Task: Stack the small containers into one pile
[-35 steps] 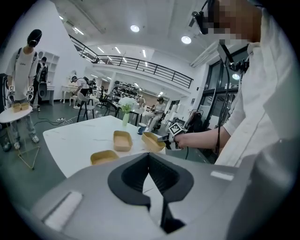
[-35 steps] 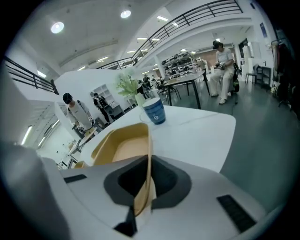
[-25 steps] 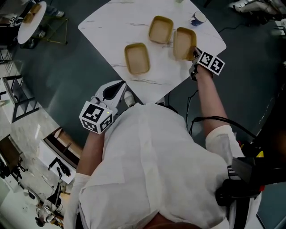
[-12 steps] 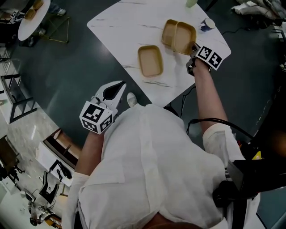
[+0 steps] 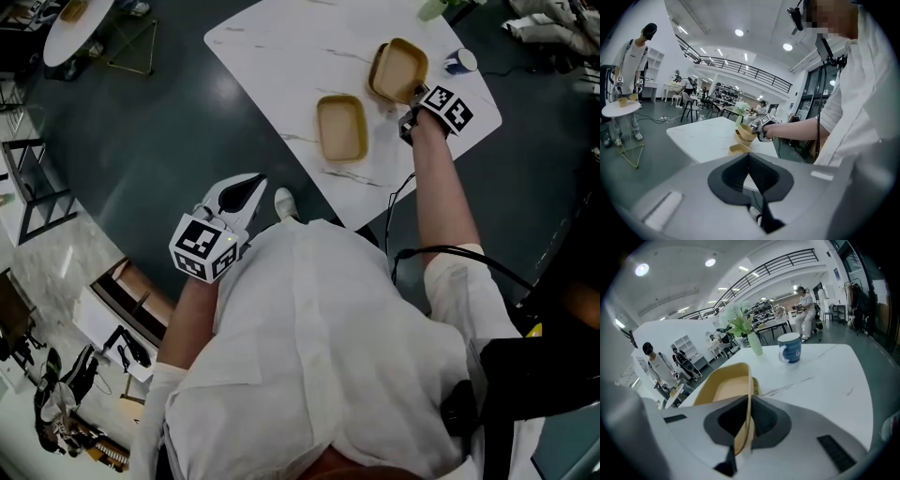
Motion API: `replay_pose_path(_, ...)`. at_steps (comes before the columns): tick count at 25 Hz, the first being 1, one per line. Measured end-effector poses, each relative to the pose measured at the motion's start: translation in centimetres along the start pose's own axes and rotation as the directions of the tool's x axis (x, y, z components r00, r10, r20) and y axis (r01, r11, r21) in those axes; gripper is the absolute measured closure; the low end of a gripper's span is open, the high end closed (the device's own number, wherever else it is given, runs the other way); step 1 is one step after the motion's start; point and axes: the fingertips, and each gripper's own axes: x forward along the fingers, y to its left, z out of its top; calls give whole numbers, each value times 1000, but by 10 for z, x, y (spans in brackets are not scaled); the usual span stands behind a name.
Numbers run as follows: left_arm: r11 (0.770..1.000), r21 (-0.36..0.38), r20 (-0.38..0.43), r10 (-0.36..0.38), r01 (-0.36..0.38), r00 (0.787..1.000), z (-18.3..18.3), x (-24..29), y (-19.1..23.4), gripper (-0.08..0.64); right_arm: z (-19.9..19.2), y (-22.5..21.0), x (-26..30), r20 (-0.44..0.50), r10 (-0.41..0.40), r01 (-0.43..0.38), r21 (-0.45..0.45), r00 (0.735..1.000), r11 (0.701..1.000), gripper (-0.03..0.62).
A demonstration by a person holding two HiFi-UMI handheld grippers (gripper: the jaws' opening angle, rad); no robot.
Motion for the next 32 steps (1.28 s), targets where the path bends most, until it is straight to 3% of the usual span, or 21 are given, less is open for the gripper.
replay_pose_path(9, 1000, -28, 4, -3, 3, 1000, -8, -8, 13, 552, -9, 1, 15, -12, -45, 45, 18, 999, 999, 574)
replay_pose_path(20, 999, -45, 4, -1, 2, 1000, -15, -14, 23, 553, -14, -1, 20, -1, -71, 70, -89, 998, 994, 574)
replay_pose_path(32, 999, -39, -12, -10, 9, 1000, -16, -10, 17, 552, -5, -4, 18, 122, -54, 55, -5, 991, 998, 575)
